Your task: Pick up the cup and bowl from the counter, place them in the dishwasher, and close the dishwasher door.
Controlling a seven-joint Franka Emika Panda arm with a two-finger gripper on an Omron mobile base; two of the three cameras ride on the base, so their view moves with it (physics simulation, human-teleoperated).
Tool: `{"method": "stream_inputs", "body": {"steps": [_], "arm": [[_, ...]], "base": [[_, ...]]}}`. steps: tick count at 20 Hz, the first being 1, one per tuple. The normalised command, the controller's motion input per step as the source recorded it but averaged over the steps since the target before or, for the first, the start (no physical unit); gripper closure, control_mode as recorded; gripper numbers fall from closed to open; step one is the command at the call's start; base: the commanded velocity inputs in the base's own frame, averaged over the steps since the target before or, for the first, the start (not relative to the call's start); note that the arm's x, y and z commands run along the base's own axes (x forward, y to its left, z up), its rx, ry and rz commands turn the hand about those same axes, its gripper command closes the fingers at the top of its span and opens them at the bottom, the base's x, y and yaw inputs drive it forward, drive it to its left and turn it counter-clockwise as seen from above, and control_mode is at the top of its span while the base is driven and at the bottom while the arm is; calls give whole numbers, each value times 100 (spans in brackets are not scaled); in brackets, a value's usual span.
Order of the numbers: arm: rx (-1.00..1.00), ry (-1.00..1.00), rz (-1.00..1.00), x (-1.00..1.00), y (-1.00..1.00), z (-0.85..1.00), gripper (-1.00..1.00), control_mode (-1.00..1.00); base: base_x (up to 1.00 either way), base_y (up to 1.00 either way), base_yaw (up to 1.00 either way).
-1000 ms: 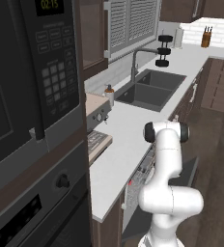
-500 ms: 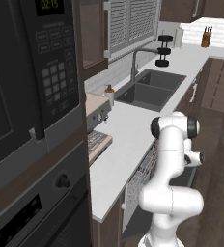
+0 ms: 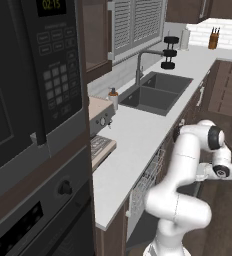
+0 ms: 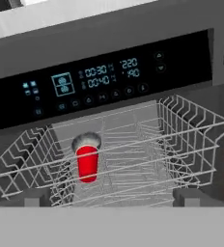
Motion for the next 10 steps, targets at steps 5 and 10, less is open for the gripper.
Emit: {"method": "stream_inputs", "body": {"steps": [5, 10], "arm": [[39, -27, 12, -100, -100, -6, -100, -100], [31, -11, 19, -57, -96, -52, -100, -100]], "base": [[0, 0, 0], [0, 0, 0]]}}
